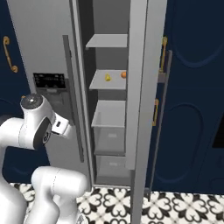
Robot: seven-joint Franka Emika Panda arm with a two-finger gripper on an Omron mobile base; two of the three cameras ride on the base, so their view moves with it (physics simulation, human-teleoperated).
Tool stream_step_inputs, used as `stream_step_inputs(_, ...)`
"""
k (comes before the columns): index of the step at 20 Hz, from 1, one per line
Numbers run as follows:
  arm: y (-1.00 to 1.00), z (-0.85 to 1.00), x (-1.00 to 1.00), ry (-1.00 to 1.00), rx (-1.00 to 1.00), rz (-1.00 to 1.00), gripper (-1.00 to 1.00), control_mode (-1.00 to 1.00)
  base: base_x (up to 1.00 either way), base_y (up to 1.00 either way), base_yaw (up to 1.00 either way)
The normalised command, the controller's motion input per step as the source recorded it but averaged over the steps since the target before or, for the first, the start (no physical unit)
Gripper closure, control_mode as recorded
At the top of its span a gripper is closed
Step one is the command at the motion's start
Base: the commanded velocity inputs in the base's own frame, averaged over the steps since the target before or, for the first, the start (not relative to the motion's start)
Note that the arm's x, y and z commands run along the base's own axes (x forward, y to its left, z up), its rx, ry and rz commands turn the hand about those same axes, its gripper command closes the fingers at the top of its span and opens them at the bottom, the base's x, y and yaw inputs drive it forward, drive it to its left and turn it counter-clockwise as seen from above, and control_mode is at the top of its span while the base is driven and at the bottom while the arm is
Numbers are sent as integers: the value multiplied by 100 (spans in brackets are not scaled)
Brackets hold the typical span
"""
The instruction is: Grab a lemon wedge from the fridge and one ice cube from the ice bowl, and put them in the glass of lemonade.
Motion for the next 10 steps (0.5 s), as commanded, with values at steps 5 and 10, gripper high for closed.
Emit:
stream_step_inputs(5, 0, 0, 0, 0, 0, 0, -100, 100, 34, -54, 0)
stream_step_inputs(10, 0, 0, 0, 0, 0, 0, -100, 100, 56, 50, 0)
